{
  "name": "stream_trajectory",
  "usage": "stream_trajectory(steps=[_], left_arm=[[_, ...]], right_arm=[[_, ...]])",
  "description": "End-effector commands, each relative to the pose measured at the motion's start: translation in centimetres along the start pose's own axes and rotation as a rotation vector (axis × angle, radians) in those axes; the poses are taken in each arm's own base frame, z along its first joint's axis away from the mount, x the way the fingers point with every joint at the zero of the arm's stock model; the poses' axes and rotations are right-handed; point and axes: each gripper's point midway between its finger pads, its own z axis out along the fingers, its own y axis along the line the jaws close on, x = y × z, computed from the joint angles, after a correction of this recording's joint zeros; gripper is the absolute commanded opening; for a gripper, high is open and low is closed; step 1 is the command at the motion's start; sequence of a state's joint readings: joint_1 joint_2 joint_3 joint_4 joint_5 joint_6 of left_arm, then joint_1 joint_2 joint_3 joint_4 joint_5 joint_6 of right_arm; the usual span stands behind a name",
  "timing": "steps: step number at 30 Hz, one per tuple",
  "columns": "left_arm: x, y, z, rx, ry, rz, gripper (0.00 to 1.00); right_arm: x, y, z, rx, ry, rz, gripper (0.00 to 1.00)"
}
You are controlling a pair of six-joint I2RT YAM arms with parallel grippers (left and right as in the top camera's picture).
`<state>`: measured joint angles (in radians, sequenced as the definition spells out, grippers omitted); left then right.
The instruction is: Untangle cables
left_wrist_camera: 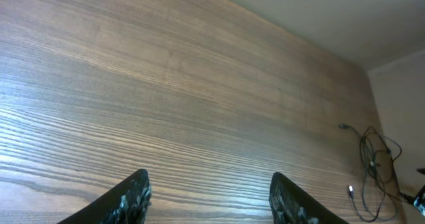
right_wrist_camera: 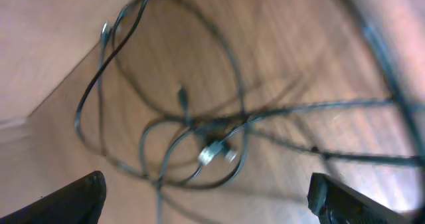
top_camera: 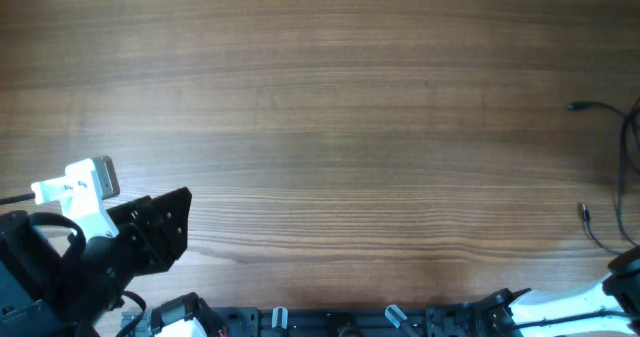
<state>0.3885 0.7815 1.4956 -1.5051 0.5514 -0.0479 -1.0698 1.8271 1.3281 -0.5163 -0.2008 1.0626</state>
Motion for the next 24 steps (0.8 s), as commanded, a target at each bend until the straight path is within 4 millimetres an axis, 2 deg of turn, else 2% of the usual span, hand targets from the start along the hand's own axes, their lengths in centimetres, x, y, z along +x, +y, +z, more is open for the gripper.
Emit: stream_trajectory(steps=[1, 3, 6, 8, 10, 11, 13, 15, 16, 17, 19, 22, 24], left_arm=[[0.5, 0.1, 0.0, -0.001, 0.02, 0.001, 0.59], [0.7, 0.2, 0.0, -0.006, 0.031, -0.006, 0.59], [0.7, 0.8, 0.0, -0.044, 0.027, -0.005, 0.59], [0.7, 1.1, 0.0, -0.058, 0.026, -0.005, 0.6], [0.6, 1.1, 0.0, -0.06, 0.024, -0.003, 0.63], [0.6, 1.2, 0.0, -0.068, 0.021, -0.003, 0.64], [0.5, 2.1, -0.1, -0.119, 0.016, -0.002, 0.68], [0.4, 2.9, -0.2, -0.168, 0.012, -0.001, 0.73], [0.4, 3.3, -0.3, -0.187, 0.01, -0.001, 0.77], [0.3, 3.7, -0.4, -0.213, 0.007, -0.001, 0.81], [0.1, 3.9, -0.4, -0.226, 0.0, 0.003, 0.84], [0.3, 3.8, -0.4, -0.222, 0.009, 0.03, 0.85], [0.5, 3.4, -0.3, -0.202, 0.022, 0.059, 0.86]], right_arm=[[5.2, 4.3, -0.9, -0.221, 0.304, 0.009, 0.99], [7.0, 5.8, -2.0, -0.282, 0.372, -0.024, 1.0], [7.8, 7.2, -3.3, -0.306, 0.306, -0.127, 1.0], [9.5, 11.3, -4.9, -0.486, 0.206, -0.507, 1.0], [14.6, 13.7, -6.4, -0.652, 0.194, -0.924, 1.0], [16.8, 13.9, -6.9, -0.705, 0.216, -1.049, 1.0], [23.1, 13.6, -8.2, -0.842, 0.313, -1.299, 1.0], [29.4, 12.7, -10.3, -1.006, 0.423, -1.491, 1.0], [33.1, 11.5, -11.9, -1.106, 0.518, -1.575, 1.0], [37.1, 9.7, -13.5, -1.198, 0.61, -1.671, 0.99], [42.8, 6.2, -14.4, -1.223, 0.673, -1.873, 1.0], [47.7, 1.0, -13.2, -1.003, 0.663, -2.155, 1.0], [49.7, -1.9, -13.3, -0.876, 0.647, -2.29, 1.0]])
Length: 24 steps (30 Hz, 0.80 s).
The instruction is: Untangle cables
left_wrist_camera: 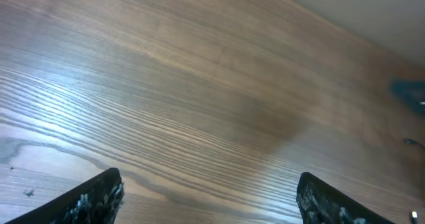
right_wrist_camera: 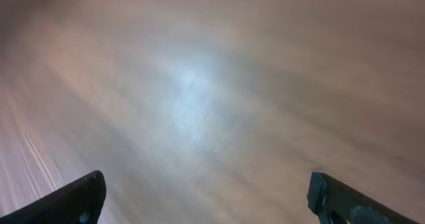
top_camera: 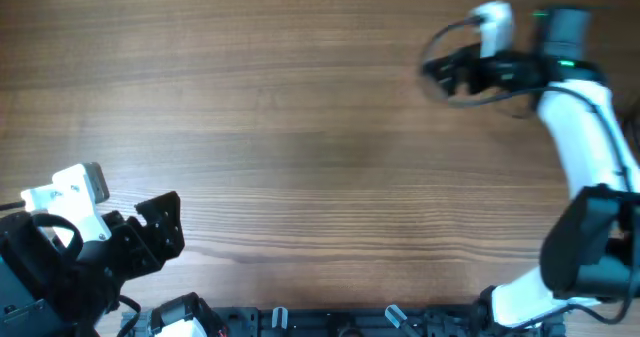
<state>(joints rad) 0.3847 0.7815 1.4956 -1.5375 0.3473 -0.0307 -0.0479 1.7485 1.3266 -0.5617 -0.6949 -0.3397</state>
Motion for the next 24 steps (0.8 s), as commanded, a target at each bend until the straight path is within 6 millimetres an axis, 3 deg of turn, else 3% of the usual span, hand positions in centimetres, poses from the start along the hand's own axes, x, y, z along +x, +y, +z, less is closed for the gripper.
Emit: stream_trajectory(steps=[1, 3, 5, 7, 11, 12, 15, 21, 24], left_arm=[[0.3, -0.5, 0.1, 0.019, 0.018, 0.088, 0.87], [0.5, -0.7, 0.1, 0.027, 0.025, 0.117, 0.89], [0.6, -0.5, -0.1, 0.008, 0.02, 0.135, 0.98], [0.5, 0.0, -0.4, -0.026, -0.003, 0.122, 1.0], [0.6, 0.0, -1.5, -0.029, -0.06, 0.136, 1.0], [0.8, -0.1, -2.0, -0.025, -0.079, 0.142, 1.0], [1.3, 0.0, -3.1, -0.032, -0.125, 0.168, 1.0], [2.6, 0.8, -5.8, -0.025, -0.228, 0.224, 1.0], [3.6, 2.0, -7.3, -0.033, -0.287, 0.212, 1.0]], right_arm=[[1.5, 1.6, 1.7, 0.188, 0.176, -0.2, 1.0], [1.5, 4.1, 1.7, 0.181, 0.203, -0.242, 1.0], [0.9, 5.5, -0.2, 0.249, 0.197, -0.22, 1.0], [0.0, 5.2, -4.1, 0.407, 0.164, -0.15, 1.0], [-1.1, 5.2, -15.5, 0.763, 0.011, -0.045, 1.0], [-0.7, 5.7, -18.5, 0.833, -0.036, 0.002, 1.0], [1.8, 8.0, -23.6, 0.88, -0.127, 0.132, 1.0], [5.7, 13.3, -31.7, 0.847, -0.385, 0.193, 1.0], [10.0, 16.0, -34.7, 0.809, -0.465, 0.178, 1.0]])
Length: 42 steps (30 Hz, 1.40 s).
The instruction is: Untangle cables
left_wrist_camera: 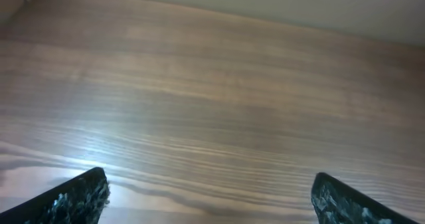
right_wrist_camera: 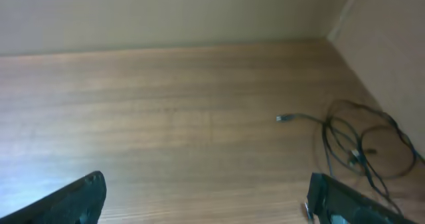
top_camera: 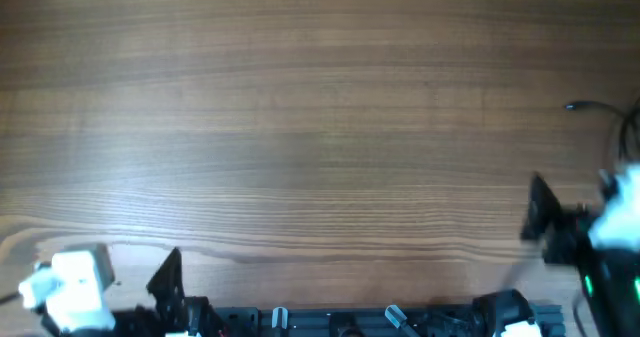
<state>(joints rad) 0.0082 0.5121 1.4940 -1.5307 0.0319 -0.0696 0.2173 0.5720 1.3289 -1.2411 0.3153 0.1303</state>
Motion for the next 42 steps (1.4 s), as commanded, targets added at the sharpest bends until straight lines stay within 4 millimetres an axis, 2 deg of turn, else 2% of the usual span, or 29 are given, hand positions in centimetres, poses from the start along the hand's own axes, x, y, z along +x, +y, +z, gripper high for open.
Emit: stream_trajectory(steps=[1, 4, 6, 9, 10, 11, 13, 14, 16, 17, 19, 21, 23, 24, 26, 28, 31, 35, 38, 42], left_arm=[[0.8, 1.5, -2.2, -0.039, -0.089, -0.025, 1.0], [1.6, 1.6, -3.5, -0.028, -0.142, -0.045, 1.0], [2.6, 1.6, -4.1, -0.013, -0.154, -0.053, 1.0], [3.7, 1.8, -6.1, 0.011, -0.271, -0.081, 1.0], [4.0, 1.9, -6.7, 0.019, -0.303, -0.089, 1.0], [4.5, 2.0, -7.2, 0.026, -0.33, -0.105, 1.0], [4.9, 2.0, -7.5, 0.031, -0.349, -0.106, 1.0], [5.2, 2.1, -7.5, 0.03, -0.345, -0.105, 1.0], [5.7, 2.2, -7.2, 0.025, -0.321, -0.105, 1.0], [5.8, 2.2, -7.0, 0.022, -0.313, -0.105, 1.0], [5.9, 2.2, -6.7, 0.021, -0.304, -0.104, 1.0], [5.9, 2.2, -6.6, 0.02, -0.299, -0.104, 1.0], [5.9, 2.2, -6.6, 0.02, -0.298, -0.104, 1.0], [5.9, 2.2, -6.6, 0.02, -0.299, -0.104, 1.0], [5.9, 2.2, -6.6, 0.02, -0.299, -0.104, 1.0], [5.9, 2.2, -6.6, 0.02, -0.298, -0.104, 1.0], [5.9, 2.2, -6.6, 0.02, -0.298, -0.104, 1.0], [6.0, 2.2, -6.6, 0.019, -0.298, -0.104, 1.0], [5.9, 2.4, -6.6, 0.008, -0.3, -0.105, 1.0], [6.0, 2.5, -6.6, 0.004, -0.298, -0.106, 1.0]], right_arm=[[2.6, -1.5, -4.9, -0.041, -0.098, 0.059, 1.0], [4.6, -1.1, -8.5, -0.157, -0.202, 0.057, 1.0], [6.1, -0.6, -9.9, -0.223, -0.228, 0.056, 1.0], [8.7, 0.0, -9.8, -0.262, -0.169, 0.01, 1.0], [9.2, 1.0, -9.2, -0.307, -0.143, -0.029, 0.99], [8.7, 2.3, -8.3, -0.356, -0.157, -0.082, 1.0], [8.8, 3.9, -6.6, -0.403, -0.156, -0.194, 1.0], [8.7, 3.9, -6.4, -0.401, -0.136, -0.202, 1.0], [7.1, 4.7, -5.5, -0.409, -0.198, -0.307, 1.0], [5.9, 5.8, -5.0, -0.441, -0.262, -0.34, 0.99], [4.0, 7.3, -4.0, -0.482, -0.356, -0.35, 1.0], [2.6, 8.6, -0.6, -0.474, -0.449, -0.354, 1.0], [2.6, 9.5, 2.2, -0.469, -0.491, -0.349, 1.0], [2.9, 10.2, 4.3, -0.464, -0.537, -0.346, 0.99], [2.8, 10.8, 6.3, -0.451, -0.635, -0.332, 1.0], [3.6, 11.2, 8.1, -0.442, -0.718, -0.317, 0.99], [5.9, 11.4, 10.2, -0.438, -0.701, -0.298, 1.0], [8.2, 11.7, 11.8, -0.438, -0.633, -0.332, 1.0], [10.7, 11.9, 13.5, -0.441, -0.568, -0.36, 1.0], [12.6, 11.9, 14.6, -0.439, -0.522, -0.363, 1.0]])
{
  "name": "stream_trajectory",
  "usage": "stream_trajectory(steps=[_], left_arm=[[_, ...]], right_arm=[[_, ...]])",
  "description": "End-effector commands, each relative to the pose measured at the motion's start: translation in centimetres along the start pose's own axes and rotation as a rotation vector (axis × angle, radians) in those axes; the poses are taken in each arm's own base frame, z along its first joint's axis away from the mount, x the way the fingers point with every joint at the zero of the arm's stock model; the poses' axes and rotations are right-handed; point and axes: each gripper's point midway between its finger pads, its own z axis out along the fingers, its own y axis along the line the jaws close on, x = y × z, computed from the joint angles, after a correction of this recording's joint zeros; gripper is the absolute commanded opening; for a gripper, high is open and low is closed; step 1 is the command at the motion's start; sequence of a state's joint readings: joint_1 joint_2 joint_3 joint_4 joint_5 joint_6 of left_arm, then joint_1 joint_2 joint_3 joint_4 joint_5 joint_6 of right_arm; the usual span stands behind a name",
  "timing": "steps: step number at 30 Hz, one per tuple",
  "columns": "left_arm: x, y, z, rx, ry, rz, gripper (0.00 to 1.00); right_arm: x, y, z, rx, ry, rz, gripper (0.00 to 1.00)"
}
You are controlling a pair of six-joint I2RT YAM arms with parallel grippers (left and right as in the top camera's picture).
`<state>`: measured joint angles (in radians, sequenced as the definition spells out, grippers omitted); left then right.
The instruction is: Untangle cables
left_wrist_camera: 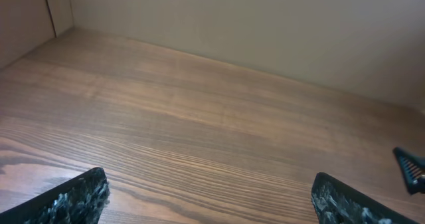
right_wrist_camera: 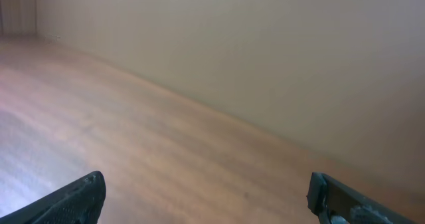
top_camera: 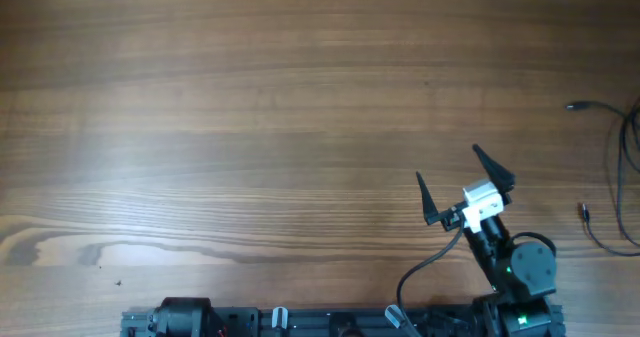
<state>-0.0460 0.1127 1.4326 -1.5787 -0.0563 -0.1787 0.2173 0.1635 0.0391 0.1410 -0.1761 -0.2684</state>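
Note:
The tangled black cables (top_camera: pixel 628 142) lie at the table's right edge, partly cut off by the overhead view. One loose plug end (top_camera: pixel 576 106) points left and another plug (top_camera: pixel 583 212) lies nearer the front. My right gripper (top_camera: pixel 462 189) stands open near the front, left of the cables, with nothing between its fingers. Its wrist view shows only bare wood and wall past the right gripper (right_wrist_camera: pixel 206 187). My left gripper (left_wrist_camera: pixel 209 187) is open wide over bare wood; the overhead view does not show it. No cable appears in either wrist view.
The wooden table (top_camera: pixel 250 107) stretches bare to the left and far side. A pale wall (left_wrist_camera: pixel 265 24) backs the table. The right gripper's fingertip (left_wrist_camera: pixel 408 171) shows at the right edge of the left wrist view. The arm bases' rail (top_camera: pixel 340 322) lines the front edge.
My right gripper was at the right edge near the cables and now stands further left, its camera no longer seeing them. The left arm has gone from the overhead view's lower left corner.
First my right gripper hung open right over the tangle, the left arm at the lower left. Then the right arm reached the far right of the table. Then both arms were near the front edge. The cables lie where they lay at first.

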Motion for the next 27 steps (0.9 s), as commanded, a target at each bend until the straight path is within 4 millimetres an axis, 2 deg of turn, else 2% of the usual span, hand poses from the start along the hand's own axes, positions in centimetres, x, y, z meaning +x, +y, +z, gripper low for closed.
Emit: stream_trajectory(steps=[1, 6, 8, 12, 25, 27], left_arm=[[0.0, 0.3, -0.1, -0.017, -0.004, -0.013, 1.0], [0.3, 0.4, -0.1, -0.019, 0.005, -0.012, 1.0], [0.3, 0.4, -0.1, -0.019, 0.005, -0.012, 1.0], [0.3, 0.4, -0.1, -0.019, 0.005, -0.012, 1.0], [0.8, 0.5, -0.1, -0.023, 0.025, -0.01, 1.0], [0.7, 0.5, -0.1, -0.023, 0.022, -0.01, 1.0]], right_arm=[[1.9, 0.1, 0.0, 0.012, 0.047, -0.009, 1.0], [5.0, 0.0, -0.3, 0.035, 0.175, 0.013, 1.0], [5.6, -0.8, -0.4, 0.093, 0.199, 0.137, 1.0], [6.1, -0.6, -0.4, 0.105, 0.215, 0.294, 1.0], [11.5, 1.0, -0.7, 0.064, 0.455, 0.322, 1.0], [11.4, 1.0, -0.7, 0.067, 0.45, 0.321, 1.0]])
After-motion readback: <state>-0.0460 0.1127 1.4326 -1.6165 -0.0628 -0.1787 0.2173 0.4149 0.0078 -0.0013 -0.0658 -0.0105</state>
